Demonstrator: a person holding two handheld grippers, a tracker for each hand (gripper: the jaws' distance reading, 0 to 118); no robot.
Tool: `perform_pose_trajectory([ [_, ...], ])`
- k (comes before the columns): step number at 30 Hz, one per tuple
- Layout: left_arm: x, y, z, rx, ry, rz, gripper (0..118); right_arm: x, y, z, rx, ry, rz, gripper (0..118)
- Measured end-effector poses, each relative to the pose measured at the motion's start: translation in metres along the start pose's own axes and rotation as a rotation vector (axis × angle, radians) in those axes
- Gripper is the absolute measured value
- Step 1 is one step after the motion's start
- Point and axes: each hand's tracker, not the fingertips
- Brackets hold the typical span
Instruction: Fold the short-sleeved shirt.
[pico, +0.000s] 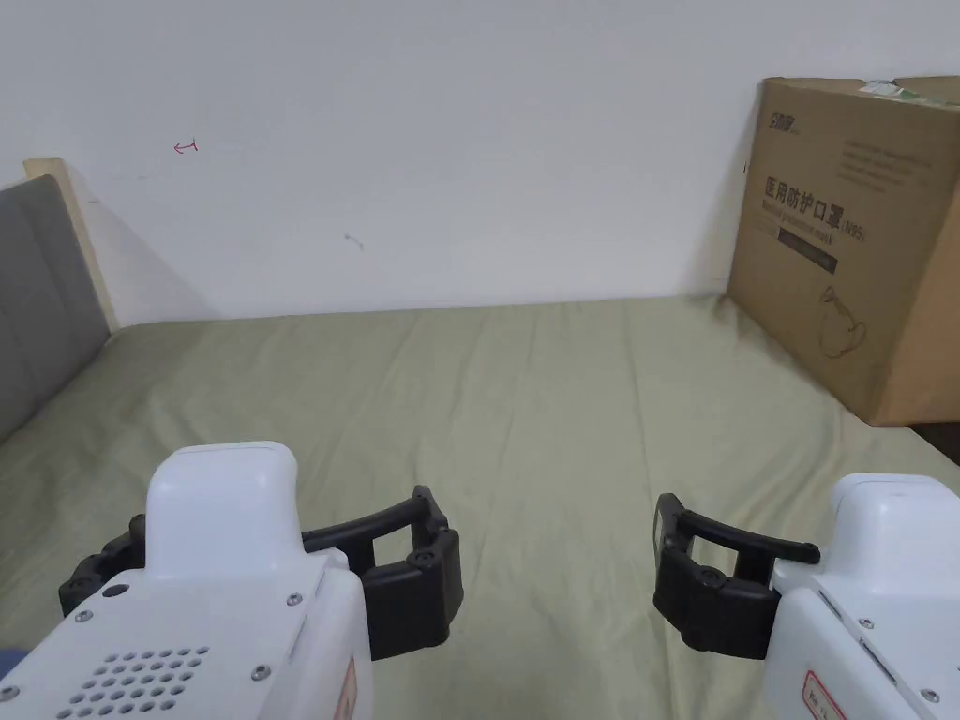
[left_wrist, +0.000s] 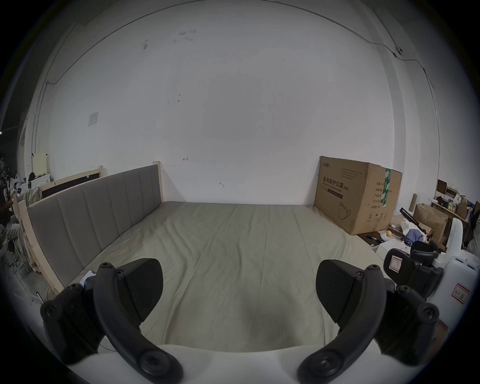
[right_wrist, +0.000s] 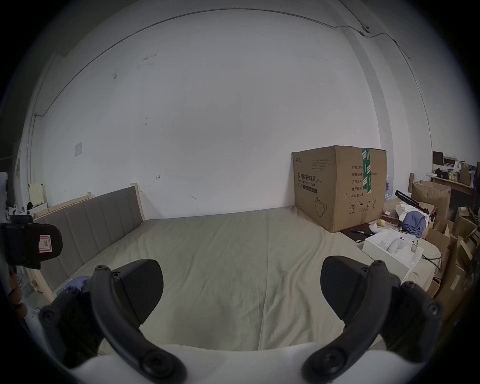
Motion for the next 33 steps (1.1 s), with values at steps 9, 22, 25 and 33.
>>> perform_pose_trajectory([
  [9,-0.0019,0.0025,-0.0007,-0.002,0.013,0.007,116,0.0006,0.0,-0.0009,-0.003,0.002,-0.002,118],
  [22,0.0032,0.0,-0.0025,-0.03,0.016,-0.007,116,0.0004,-0.0013,-0.0021,-0.013,0.003,-0.002,118],
  [25,0.0029,0.0002,-0.0016,-0.025,0.005,-0.006,116,0.0008,-0.0017,-0.0025,-0.014,0.001,-0.002,118],
  [33,0.0042,-0.001,-0.0039,-0.035,0.02,-0.021,116,0.0011,-0.0022,-0.0039,-0.022,0.003,-0.003,118],
])
